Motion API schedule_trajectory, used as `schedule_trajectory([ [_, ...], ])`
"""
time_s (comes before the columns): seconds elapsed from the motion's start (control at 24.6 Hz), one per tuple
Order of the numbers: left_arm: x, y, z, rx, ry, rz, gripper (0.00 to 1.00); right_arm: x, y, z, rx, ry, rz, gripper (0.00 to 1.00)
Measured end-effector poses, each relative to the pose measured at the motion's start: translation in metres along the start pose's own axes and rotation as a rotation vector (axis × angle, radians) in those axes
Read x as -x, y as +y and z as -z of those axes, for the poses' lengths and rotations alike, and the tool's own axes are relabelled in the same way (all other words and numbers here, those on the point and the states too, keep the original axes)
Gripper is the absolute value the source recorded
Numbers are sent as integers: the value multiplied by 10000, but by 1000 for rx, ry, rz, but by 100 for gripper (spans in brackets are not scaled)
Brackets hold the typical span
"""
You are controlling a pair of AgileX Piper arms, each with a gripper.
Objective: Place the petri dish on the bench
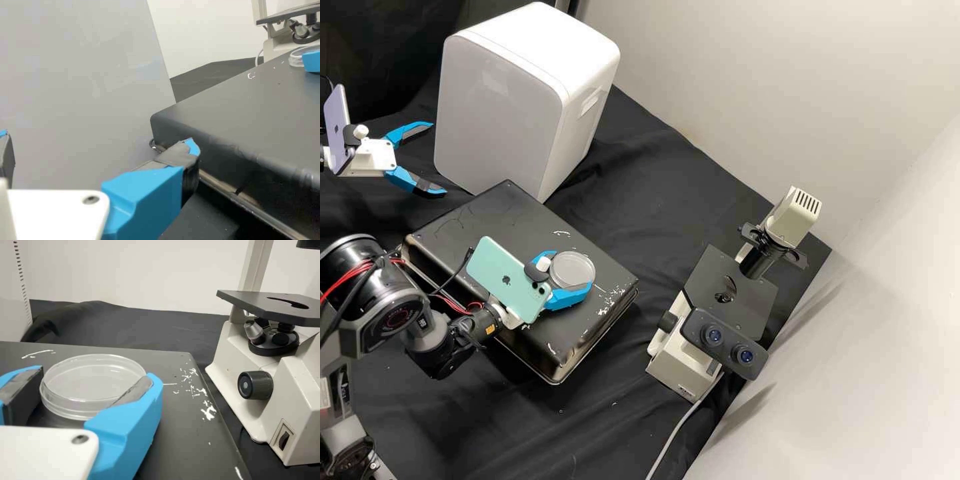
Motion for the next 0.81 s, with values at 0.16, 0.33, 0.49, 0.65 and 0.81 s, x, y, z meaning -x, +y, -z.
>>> schedule_trajectory([
  [0.16,0,0,0,0,0,0,100,0,2,2,0,2,-2,100],
  [0.33,0,0,0,0,0,0,100,0,2,2,0,2,-2,100],
  [0.49,0,0,0,0,0,0,100,0,1,2,-4,-3,-6,100],
  [0.65,0,0,0,0,0,0,100,40,3,-6,-16,-52,-48,100],
  [0.81,0,0,0,0,0,0,100,97,26,1,-29,-67,-71,100],
])
